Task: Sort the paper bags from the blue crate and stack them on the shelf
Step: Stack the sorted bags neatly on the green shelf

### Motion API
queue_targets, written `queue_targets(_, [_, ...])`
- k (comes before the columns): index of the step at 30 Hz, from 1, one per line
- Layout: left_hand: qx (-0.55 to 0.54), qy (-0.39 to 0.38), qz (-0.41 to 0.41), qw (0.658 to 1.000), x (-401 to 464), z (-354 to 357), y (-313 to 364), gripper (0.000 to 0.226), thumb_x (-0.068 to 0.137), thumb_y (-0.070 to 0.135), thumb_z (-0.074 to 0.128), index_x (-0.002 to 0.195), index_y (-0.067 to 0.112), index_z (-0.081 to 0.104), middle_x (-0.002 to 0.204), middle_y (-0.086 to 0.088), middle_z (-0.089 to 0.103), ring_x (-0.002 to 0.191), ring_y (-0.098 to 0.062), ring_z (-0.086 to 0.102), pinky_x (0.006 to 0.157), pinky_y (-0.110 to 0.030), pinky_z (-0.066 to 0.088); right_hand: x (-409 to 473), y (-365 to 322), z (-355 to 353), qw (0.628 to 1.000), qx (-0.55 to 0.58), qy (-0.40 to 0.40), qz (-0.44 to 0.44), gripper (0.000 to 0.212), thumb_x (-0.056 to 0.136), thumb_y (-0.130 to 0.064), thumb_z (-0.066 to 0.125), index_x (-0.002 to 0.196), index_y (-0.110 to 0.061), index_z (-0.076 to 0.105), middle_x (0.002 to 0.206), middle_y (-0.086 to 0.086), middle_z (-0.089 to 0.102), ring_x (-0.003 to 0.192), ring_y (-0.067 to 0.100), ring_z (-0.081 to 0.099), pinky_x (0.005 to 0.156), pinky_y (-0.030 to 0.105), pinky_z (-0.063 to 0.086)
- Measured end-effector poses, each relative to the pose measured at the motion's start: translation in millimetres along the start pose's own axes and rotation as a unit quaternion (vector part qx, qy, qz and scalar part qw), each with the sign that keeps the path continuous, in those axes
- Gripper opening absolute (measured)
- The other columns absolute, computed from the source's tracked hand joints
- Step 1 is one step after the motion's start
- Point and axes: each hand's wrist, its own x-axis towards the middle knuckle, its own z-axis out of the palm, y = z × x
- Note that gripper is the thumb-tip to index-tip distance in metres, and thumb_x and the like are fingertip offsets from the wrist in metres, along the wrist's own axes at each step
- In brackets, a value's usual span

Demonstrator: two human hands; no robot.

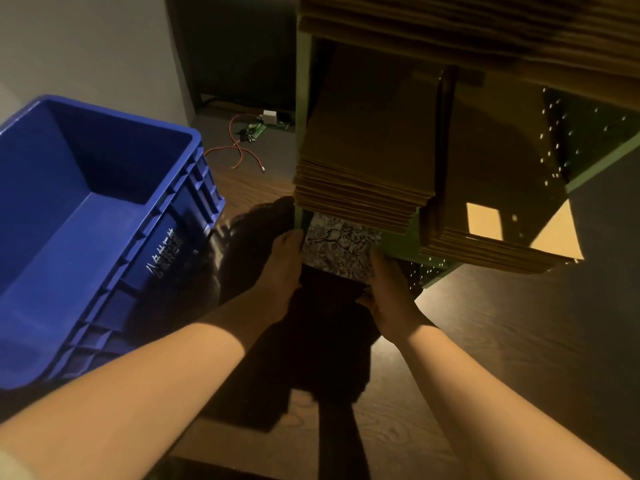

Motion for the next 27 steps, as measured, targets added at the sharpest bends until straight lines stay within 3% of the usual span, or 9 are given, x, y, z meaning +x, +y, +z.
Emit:
queue_targets(2, [-0.001,0.009,0.068,0.998,-6.9,1.3,-7.2,0.057,0.087,0.076,0.048,0.137,0.051,0.055,0.133,0.006,0.068,0.125,-0.021,0.064,0.109,-0.053,0.047,-6.2,1.1,1.7,1.0,0.016,0.007,-0.006,0.039,0.097,-0.062,0.05,0.123,-0.035,0.061,0.119,-0.006,0.073,0.11,0.018,0.067,0.102,0.053,0.051])
queue_targets(5, [0.007,-0.026,0.145,0.989,-23.6,11.4,-16.2,0.05,0.1,0.072,0.035,0.145,0.055,0.046,0.147,0.012,0.058,0.138,-0.014,0.053,0.117,-0.048,0.039,-11.6,2.5,12.5,0.999,0.024,0.028,0.0,0.03,0.1,-0.063,0.044,0.109,-0.042,0.062,0.121,-0.006,0.071,0.11,0.017,0.064,0.106,0.05,0.046])
queue_targets(7, [0.009,-0.03,0.184,0.982,-32.0,17.1,-21.4,0.045,0.106,0.062,0.029,0.15,0.058,0.038,0.154,0.015,0.05,0.143,-0.008,0.046,0.119,-0.043,0.037,-13.2,2.5,17.5,0.999,0.002,0.041,0.004,0.028,0.102,-0.06,0.04,0.111,-0.041,0.058,0.114,-0.01,0.066,0.101,0.011,0.06,0.102,0.043,0.044])
queue_targets(9, [0.014,-0.026,0.204,0.979,-35.1,18.9,-25.4,0.046,0.106,0.057,0.029,0.152,0.061,0.03,0.16,0.016,0.041,0.148,-0.007,0.037,0.123,-0.045,0.032,-9.6,5.4,17.9,0.999,-0.025,0.04,-0.001,0.031,0.101,-0.062,0.039,0.116,-0.041,0.056,0.12,-0.009,0.063,0.107,0.013,0.058,0.107,0.046,0.041])
queue_targets(13, [0.017,-0.011,0.191,0.981,-33.5,15.8,-30.7,0.046,0.108,0.051,0.038,0.154,0.052,0.034,0.158,0.01,0.045,0.143,-0.009,0.045,0.116,-0.038,0.04,-5.2,8.2,17.0,0.998,-0.061,0.028,-0.005,0.072,0.078,-0.078,0.051,0.135,-0.034,0.052,0.133,-0.007,0.062,0.121,0.02,0.058,0.108,0.053,0.043])
queue_targets(16, [0.015,-0.008,0.171,0.985,-31.2,15.5,-32.0,0.046,0.1,0.065,0.045,0.145,0.057,0.043,0.154,0.007,0.048,0.139,-0.014,0.05,0.112,-0.043,0.045,-3.6,10.1,22.2,0.997,-0.072,0.028,-0.015,0.092,0.066,-0.072,0.063,0.146,-0.033,0.04,0.137,-0.004,0.061,0.122,0.023,0.059,0.106,0.054,0.045])
queue_targets(20, [0.025,0.014,0.168,0.985,-24.1,18.2,-36.9,0.063,0.088,0.076,0.044,0.148,0.059,0.036,0.157,0.004,0.043,0.138,-0.016,0.049,0.113,-0.051,0.044,-4.8,5.8,25.4,0.997,-0.051,0.041,-0.05,0.095,0.069,-0.051,0.068,0.151,-0.034,0.023,0.131,-0.004,0.056,0.124,0.025,0.055,0.108,0.051,0.045])
queue_targets(23, [0.014,0.016,0.165,0.986,-22.9,21.3,-35.1,0.066,0.086,0.079,0.046,0.148,0.059,0.037,0.157,0.004,0.043,0.136,-0.016,0.05,0.111,-0.049,0.046,-1.6,2.6,24.7,0.997,-0.043,0.027,-0.056,0.094,0.069,-0.051,0.07,0.149,-0.033,0.024,0.135,-0.001,0.057,0.124,0.025,0.058,0.107,0.054,0.047])
queue_targets(27, [-0.042,-0.001,0.137,0.99,-22.8,24.9,-32.4,0.05,0.094,0.067,0.053,0.143,0.053,0.048,0.151,0.002,0.054,0.132,-0.02,0.058,0.108,-0.048,0.05,-2.7,1.0,21.8,0.999,-0.023,0.016,-0.042,0.092,0.076,-0.051,0.071,0.152,-0.035,0.023,0.143,0.0,0.056,0.126,0.025,0.058,0.106,0.056,0.048])
